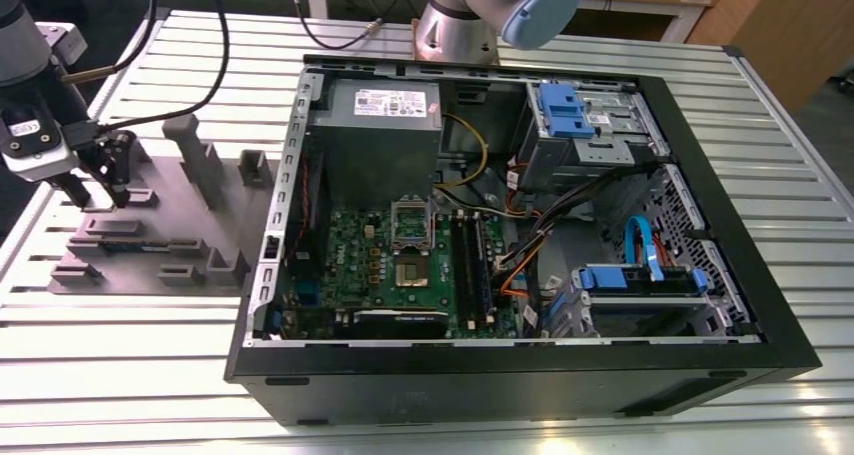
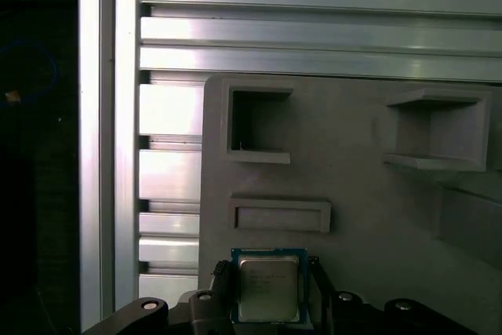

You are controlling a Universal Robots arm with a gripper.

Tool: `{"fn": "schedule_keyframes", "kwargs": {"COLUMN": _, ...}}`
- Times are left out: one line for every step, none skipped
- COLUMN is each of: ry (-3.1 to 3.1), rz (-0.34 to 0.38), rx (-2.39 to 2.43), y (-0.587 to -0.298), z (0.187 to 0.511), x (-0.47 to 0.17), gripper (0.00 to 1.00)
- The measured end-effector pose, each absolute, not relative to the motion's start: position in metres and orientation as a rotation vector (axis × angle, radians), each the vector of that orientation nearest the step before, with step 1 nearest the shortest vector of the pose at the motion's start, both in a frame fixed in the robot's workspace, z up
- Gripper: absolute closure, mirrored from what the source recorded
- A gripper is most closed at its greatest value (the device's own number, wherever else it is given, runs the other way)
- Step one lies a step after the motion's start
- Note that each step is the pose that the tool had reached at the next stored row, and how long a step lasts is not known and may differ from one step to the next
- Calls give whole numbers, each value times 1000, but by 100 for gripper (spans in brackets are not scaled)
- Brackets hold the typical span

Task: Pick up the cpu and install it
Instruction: 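Pick up the cpu and move it towards the insertion slot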

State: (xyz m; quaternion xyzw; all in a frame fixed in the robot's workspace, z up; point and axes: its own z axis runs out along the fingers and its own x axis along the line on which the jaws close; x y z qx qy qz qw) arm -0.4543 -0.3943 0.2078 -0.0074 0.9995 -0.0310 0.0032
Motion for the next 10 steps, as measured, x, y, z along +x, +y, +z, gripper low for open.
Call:
{"fn": "schedule_keyframes", "kwargs": {"ry": 3134, "rz": -97, "rx": -23, "y": -394, "z": 208, "x": -454, "gripper": 53}}
{"fn": "schedule_keyframes", "kwargs": {"ry": 3134, "rz": -97, "rx": -23, "y": -394, "z": 208, "x": -454, "gripper": 53}}
{"fn": "schedule_keyframes", "kwargs": {"ry": 3134, "rz": -97, "rx": -23, "y": -394, "z": 208, "x": -454, "gripper": 53}}
{"fn": "schedule_keyframes", "kwargs": {"ry": 3134, "rz": -97, "rx": -23, "y": -394, "z": 208, "x": -454, "gripper": 53}}
{"fn": "schedule_keyframes", "kwargs": {"ry": 3134, "rz": -97, "rx": -23, "y": -394, "z": 209, "x": -454, "gripper": 53}}
{"fn": "schedule_keyframes", "kwargs": {"ry": 3134, "rz": -97, "rx": -23, "y": -394, "z": 209, "x": -454, "gripper": 53}}
{"fn": "schedule_keyframes", "kwargs": {"ry": 3134, "rz": -97, "rx": -23, "y": -394, "z": 210, "x": -454, "gripper": 53}}
{"fn": "schedule_keyframes", "kwargs": {"ry": 3134, "rz": -97, "rx": -23, "y": -394, "z": 211, "x": -454, "gripper": 53}}
{"fn": "schedule_keyframes", "kwargs": {"ry": 3134, "rz": -97, "rx": -23, "y": -394, "z": 211, "x": -454, "gripper": 53}}
{"fn": "schedule_keyframes", "kwargs": {"ry": 3134, "rz": -97, "rx": -23, "y": -394, "z": 212, "x": -454, "gripper": 53}}
